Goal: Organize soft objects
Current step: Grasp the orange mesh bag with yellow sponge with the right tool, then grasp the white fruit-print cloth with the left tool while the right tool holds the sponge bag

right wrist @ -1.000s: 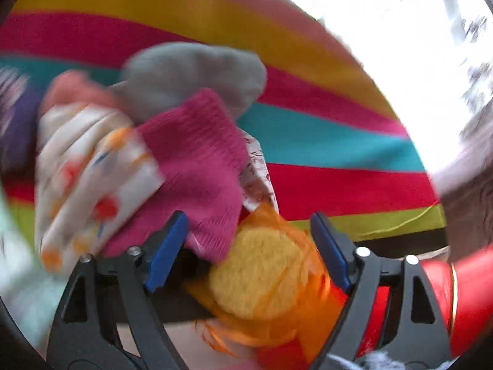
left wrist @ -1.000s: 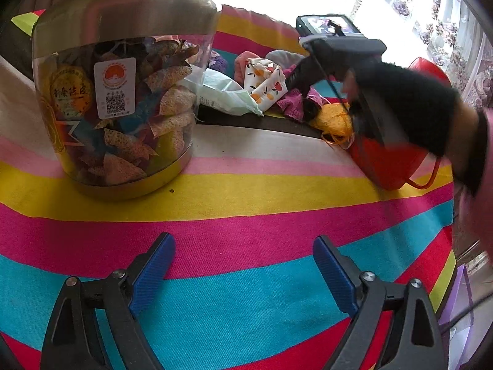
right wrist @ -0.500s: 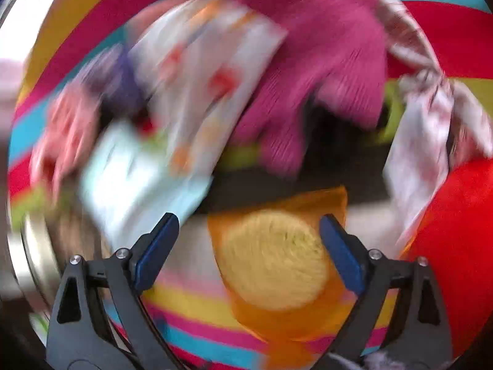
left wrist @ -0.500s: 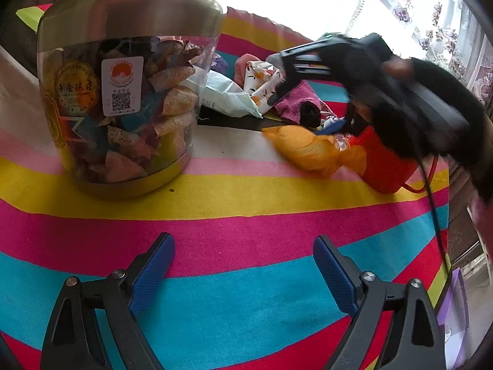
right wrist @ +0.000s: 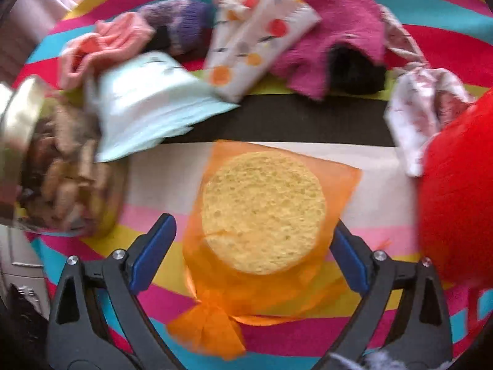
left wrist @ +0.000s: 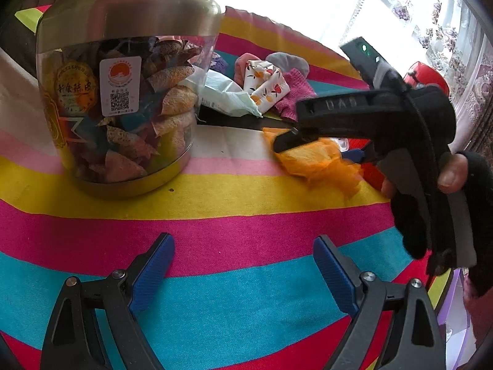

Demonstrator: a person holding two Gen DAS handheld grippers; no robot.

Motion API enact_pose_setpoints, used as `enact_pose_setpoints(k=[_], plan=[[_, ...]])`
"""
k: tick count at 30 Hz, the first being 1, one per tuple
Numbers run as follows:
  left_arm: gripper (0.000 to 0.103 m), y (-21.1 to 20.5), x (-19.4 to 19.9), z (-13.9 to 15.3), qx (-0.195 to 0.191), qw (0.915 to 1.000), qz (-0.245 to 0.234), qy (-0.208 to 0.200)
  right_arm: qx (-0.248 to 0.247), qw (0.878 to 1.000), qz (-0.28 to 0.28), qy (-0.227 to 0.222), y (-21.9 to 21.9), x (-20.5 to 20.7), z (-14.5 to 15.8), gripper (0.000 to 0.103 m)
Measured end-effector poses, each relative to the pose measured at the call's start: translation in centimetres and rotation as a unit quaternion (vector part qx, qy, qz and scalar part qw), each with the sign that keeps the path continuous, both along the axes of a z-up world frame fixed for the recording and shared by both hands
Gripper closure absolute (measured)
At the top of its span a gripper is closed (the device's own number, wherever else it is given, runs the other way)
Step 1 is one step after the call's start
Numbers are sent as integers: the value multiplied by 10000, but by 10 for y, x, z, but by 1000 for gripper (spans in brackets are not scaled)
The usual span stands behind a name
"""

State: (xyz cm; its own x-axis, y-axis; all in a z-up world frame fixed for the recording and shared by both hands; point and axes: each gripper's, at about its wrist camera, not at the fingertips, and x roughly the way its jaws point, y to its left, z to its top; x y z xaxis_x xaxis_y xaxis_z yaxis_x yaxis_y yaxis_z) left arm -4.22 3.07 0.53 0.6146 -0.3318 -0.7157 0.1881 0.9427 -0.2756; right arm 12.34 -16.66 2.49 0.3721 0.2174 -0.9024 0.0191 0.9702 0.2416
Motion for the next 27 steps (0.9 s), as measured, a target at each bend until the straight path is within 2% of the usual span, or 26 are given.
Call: enact_pose_setpoints(k=[2, 4, 6, 8, 11, 14, 16, 18, 20, 22, 26, 27], plan=[[11, 0, 1, 0, 5, 10000, -9, 2, -248, 9996, -17, -128, 17, -1, 0, 4], [11, 1, 0, 0, 9, 10000, -9, 3, -909, 9955, 134, -230, 34, -5, -3, 4], [11, 0, 1, -1, 24, 10000, -7, 7, -1309, 9904, 235, -385, 44, -11, -6, 5], [11, -1, 2, -1, 44, 10000, -17, 9, -1280, 9896, 166, -638, 46, -24, -3, 21], [10, -3, 4, -2, 94, 9999, -29, 23, -1067, 9900, 5, -919, 11, -70, 2, 20], [6, -8, 8, -2, 197, 9997, -100, 79, -1213, 9843, -181, -1268, -16, -118, 4, 20], [6, -14, 16, -2, 336, 9993, 20, 175, -1191, 9822, -323, -1417, -42, -160, 0, 20], [6, -25, 37, -1, 306, 9989, 94, 336, -1386, 9799, -487, -1350, -73, -187, -11, 20], [6, -38, 61, 0, 85, 9986, 86, 512, -1219, 9808, -574, -1412, -91, -203, -15, 20], [6, -58, 93, 3, -216, 9977, 82, 631, -1286, 9788, -615, -1471, -98, -215, -18, 20], [6, -104, 153, 16, -300, 9983, 133, 476, -1335, 9777, -614, -1498, -100, -195, -19, 20], [6, -121, 172, 22, -144, 9993, 150, 297, -1328, 9775, -612, -1517, -100, -194, -18, 20]])
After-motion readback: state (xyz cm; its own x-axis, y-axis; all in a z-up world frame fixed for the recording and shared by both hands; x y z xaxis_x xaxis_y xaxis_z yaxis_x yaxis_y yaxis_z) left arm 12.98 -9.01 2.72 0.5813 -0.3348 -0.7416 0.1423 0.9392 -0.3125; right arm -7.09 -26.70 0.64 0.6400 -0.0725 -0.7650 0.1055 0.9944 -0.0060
